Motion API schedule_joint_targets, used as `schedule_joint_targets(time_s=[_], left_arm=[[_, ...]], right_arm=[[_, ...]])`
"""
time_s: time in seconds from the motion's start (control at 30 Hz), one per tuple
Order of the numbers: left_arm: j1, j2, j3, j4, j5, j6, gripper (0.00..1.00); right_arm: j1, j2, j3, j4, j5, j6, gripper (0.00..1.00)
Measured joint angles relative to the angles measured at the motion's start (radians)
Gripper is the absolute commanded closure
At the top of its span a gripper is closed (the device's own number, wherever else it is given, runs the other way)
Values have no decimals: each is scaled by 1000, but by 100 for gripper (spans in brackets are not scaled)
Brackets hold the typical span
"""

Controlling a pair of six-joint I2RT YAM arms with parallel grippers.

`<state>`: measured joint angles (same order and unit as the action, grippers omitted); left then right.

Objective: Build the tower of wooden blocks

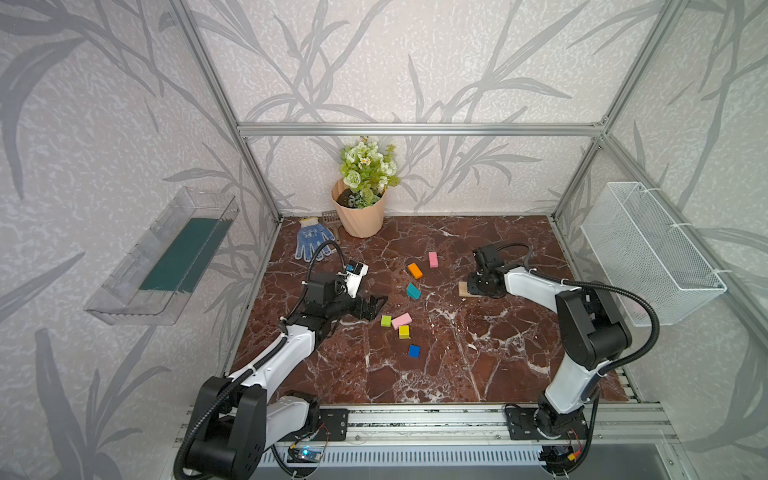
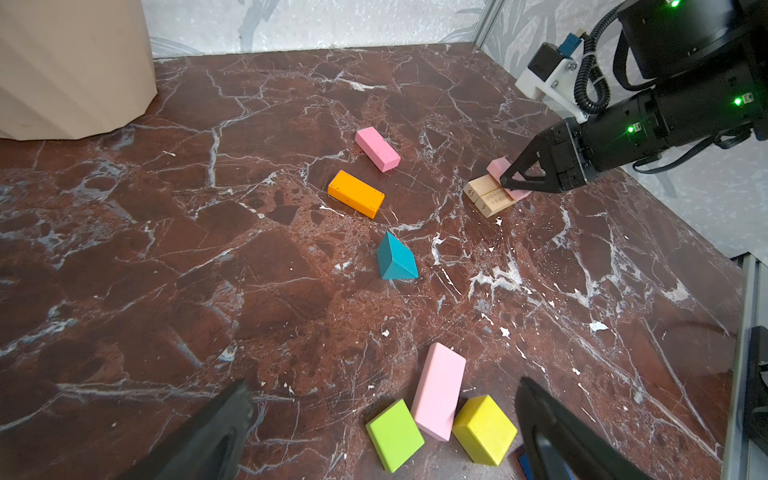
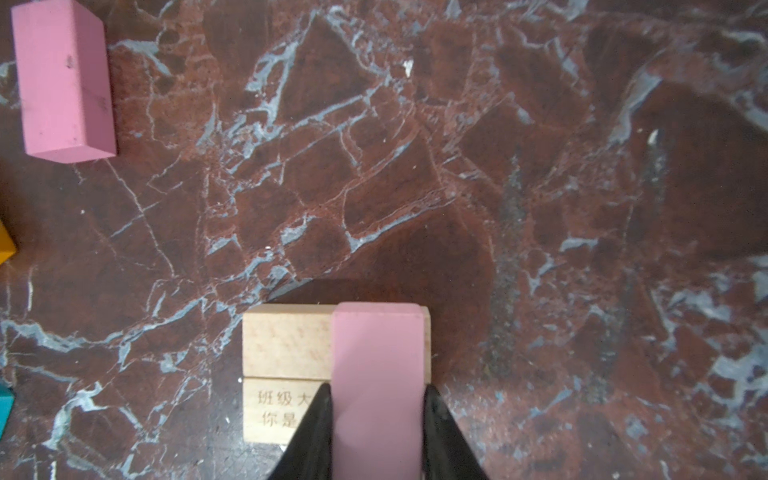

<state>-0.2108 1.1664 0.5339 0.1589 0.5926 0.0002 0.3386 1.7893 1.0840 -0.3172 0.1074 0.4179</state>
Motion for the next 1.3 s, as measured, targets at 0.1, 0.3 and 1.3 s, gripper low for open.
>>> schedule_joint_targets(time_s=[0.1, 0.3, 1.3], left_arm=[[0, 0, 0, 0, 0, 0, 1], [0, 0, 0, 0, 0, 0, 1], [-3, 0, 0, 4, -1, 0, 1]], right_arm=[[0, 0, 3, -3, 1, 0, 100], [0, 2, 18, -7, 5, 0, 98], [0, 19, 33, -26, 5, 0, 91]])
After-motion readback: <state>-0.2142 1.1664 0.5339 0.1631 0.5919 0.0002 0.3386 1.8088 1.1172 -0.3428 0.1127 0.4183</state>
